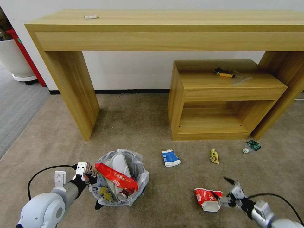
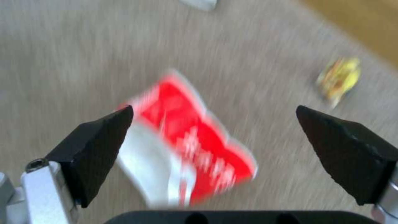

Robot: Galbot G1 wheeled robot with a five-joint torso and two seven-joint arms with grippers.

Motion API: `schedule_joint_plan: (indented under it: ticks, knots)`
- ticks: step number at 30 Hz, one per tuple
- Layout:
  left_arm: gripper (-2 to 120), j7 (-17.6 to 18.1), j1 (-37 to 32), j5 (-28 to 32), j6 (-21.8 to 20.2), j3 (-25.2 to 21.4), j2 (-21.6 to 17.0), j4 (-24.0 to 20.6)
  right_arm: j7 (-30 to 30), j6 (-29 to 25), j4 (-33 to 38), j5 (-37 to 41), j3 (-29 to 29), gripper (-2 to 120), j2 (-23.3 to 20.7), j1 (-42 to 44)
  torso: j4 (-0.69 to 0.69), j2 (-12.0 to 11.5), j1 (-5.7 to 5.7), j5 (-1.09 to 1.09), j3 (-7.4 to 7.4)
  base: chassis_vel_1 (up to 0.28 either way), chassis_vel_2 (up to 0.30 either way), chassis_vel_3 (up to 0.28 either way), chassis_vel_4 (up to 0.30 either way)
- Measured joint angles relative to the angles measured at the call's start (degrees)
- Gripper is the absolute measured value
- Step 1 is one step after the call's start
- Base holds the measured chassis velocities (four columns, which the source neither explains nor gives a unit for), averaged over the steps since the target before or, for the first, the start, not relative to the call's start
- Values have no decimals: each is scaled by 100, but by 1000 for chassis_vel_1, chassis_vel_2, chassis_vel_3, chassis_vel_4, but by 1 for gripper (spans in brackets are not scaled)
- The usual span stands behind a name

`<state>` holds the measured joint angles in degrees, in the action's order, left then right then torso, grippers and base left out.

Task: Pick up the trash bin and place the garbage on the floor into it.

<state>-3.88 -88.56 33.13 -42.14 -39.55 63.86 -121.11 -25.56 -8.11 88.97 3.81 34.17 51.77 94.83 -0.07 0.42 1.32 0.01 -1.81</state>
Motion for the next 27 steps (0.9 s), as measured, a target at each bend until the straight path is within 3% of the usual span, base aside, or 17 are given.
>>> schedule_joint_plan:
  ticks: [10, 27]
  knots:
    - [0, 9, 24, 12, 0, 3, -28, 0, 82, -46, -1007, -487, -622, 96, 244, -806, 4, 0, 0, -1, 0, 0, 0, 0, 0]
    - [0, 74, 85, 110, 0, 41, -150, 35, 102, -155, -1922, -771, -1065, 36, 529, -1531, 4, 0, 0, -3, 0, 0, 0, 0, 0]
